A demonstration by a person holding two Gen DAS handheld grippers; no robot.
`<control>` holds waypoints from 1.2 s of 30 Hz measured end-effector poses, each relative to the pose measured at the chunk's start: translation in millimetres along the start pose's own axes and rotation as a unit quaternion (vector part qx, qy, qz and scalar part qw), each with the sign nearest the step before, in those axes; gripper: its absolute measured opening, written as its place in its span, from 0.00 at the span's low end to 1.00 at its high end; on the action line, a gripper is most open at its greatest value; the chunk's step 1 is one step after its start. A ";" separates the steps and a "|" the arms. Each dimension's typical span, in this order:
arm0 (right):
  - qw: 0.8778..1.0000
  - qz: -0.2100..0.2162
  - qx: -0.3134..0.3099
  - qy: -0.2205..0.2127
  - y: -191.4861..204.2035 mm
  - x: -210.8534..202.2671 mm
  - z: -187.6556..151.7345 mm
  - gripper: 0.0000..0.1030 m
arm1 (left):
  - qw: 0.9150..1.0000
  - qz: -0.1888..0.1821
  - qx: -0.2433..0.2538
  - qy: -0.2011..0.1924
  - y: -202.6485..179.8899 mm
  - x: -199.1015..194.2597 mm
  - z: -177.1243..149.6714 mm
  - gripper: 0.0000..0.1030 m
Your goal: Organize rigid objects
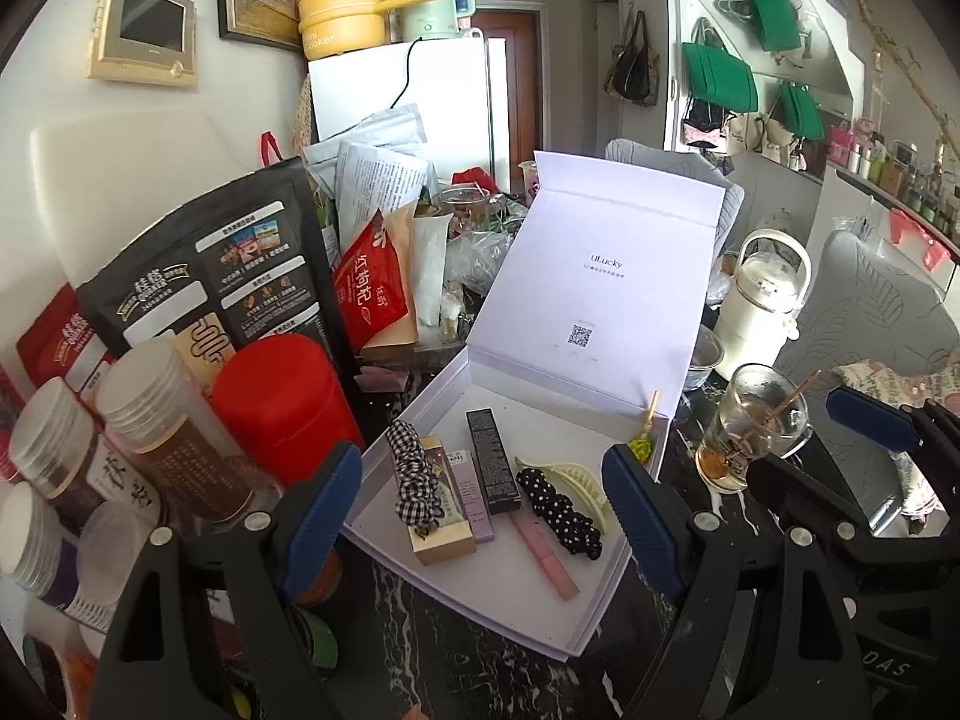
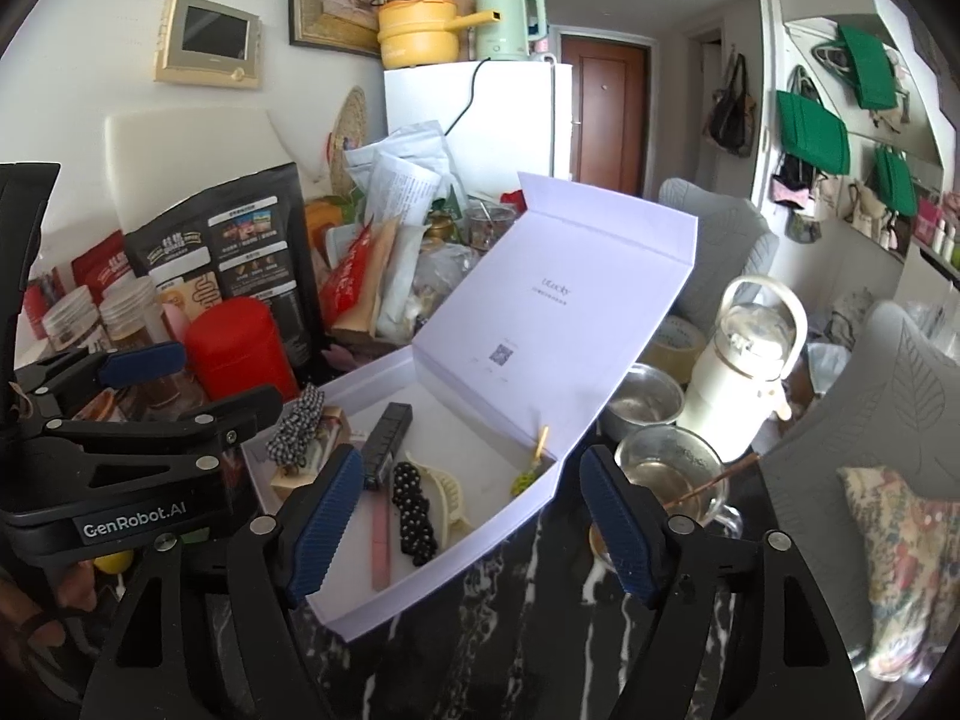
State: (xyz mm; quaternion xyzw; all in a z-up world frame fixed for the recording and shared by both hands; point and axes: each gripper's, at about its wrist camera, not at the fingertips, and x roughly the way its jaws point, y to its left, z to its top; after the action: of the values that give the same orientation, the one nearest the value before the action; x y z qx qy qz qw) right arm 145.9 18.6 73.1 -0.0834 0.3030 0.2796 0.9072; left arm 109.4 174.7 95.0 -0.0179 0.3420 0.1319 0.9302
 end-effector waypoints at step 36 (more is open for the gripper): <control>1.000 -0.013 0.022 0.007 32.3 -77.1 -82.6 0.77 | 1.000 0.025 -0.010 0.012 -1.8 -70.7 -92.3 0.80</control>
State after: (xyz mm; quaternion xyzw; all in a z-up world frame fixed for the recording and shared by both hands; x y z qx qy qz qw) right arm 35.4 -16.3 53.4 -0.0689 0.3141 0.2606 0.9103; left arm -0.1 145.1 69.5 -0.0203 0.3520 0.1579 0.9224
